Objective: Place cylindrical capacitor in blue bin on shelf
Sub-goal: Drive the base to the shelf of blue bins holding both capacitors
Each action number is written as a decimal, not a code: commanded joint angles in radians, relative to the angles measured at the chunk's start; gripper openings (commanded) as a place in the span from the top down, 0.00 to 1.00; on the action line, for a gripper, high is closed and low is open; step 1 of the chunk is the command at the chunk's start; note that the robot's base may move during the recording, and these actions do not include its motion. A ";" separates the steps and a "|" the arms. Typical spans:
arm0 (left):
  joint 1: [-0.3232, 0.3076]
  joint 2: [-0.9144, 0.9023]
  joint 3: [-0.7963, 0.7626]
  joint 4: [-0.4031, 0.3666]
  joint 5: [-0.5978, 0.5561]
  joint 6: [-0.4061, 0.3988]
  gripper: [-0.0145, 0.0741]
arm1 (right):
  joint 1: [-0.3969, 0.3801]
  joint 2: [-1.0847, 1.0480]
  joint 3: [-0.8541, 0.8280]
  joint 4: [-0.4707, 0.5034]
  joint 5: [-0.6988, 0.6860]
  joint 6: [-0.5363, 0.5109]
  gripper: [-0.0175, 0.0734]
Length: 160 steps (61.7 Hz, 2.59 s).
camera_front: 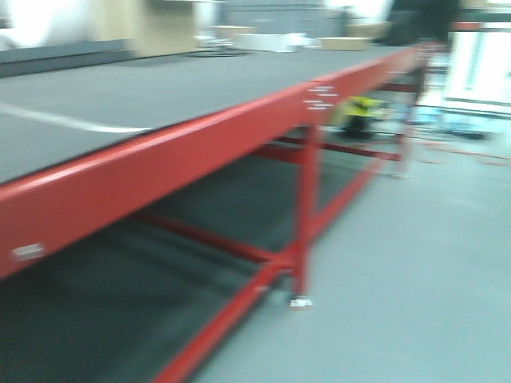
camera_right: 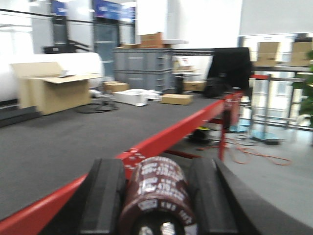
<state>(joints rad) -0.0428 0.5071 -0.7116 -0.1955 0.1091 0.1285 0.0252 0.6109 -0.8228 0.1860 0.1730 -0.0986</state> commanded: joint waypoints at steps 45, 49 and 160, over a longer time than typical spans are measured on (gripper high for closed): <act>-0.004 -0.001 0.001 -0.001 -0.023 0.001 0.96 | 0.000 -0.006 0.000 -0.006 -0.023 -0.004 0.99; -0.004 -0.001 0.001 -0.001 -0.023 0.001 0.96 | 0.000 -0.006 0.000 -0.006 -0.023 -0.004 0.99; -0.004 -0.001 0.001 -0.001 -0.023 0.001 0.96 | 0.000 -0.006 0.000 -0.006 -0.023 -0.004 0.99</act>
<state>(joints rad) -0.0428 0.5071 -0.7116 -0.1955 0.1071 0.1285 0.0252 0.6109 -0.8228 0.1860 0.1750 -0.0986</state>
